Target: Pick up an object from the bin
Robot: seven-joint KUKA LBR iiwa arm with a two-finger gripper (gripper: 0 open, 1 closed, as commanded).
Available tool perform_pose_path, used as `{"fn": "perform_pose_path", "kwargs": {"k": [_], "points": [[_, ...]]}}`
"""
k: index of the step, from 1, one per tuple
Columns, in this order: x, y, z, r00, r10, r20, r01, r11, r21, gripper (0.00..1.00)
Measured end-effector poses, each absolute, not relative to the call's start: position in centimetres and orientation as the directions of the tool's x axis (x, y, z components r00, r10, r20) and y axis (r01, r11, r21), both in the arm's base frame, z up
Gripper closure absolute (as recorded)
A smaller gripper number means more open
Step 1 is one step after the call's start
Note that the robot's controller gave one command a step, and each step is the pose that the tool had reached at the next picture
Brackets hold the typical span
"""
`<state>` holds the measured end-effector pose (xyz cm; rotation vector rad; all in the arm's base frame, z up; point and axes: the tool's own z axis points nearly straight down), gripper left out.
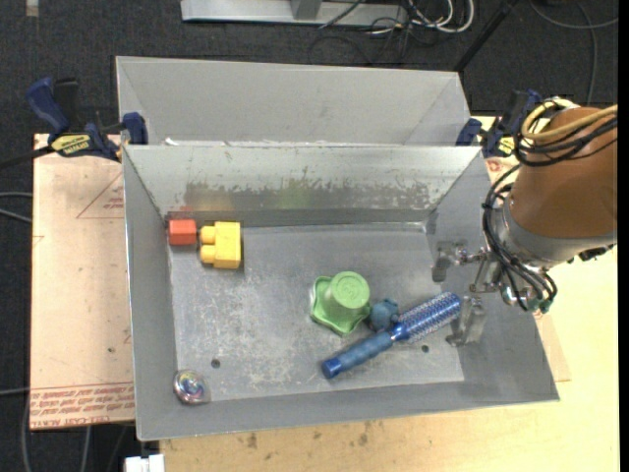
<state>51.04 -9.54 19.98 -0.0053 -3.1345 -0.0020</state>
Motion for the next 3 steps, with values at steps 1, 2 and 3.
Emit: {"fn": "perform_pose_path", "kwargs": {"k": [1, 2, 3], "points": [[57.6, -10.6, 6.6, -0.980, -0.201, 0.000, -0.201, 0.980, 0.001, 0.00], [57.6, -10.6, 6.9, -0.979, -0.203, -0.001, -0.203, 0.979, 0.000, 1.00], [59.4, -9.2, 21.7, -0.983, -0.186, -0.011, -0.186, 0.983, -0.003, 1.00]]}}
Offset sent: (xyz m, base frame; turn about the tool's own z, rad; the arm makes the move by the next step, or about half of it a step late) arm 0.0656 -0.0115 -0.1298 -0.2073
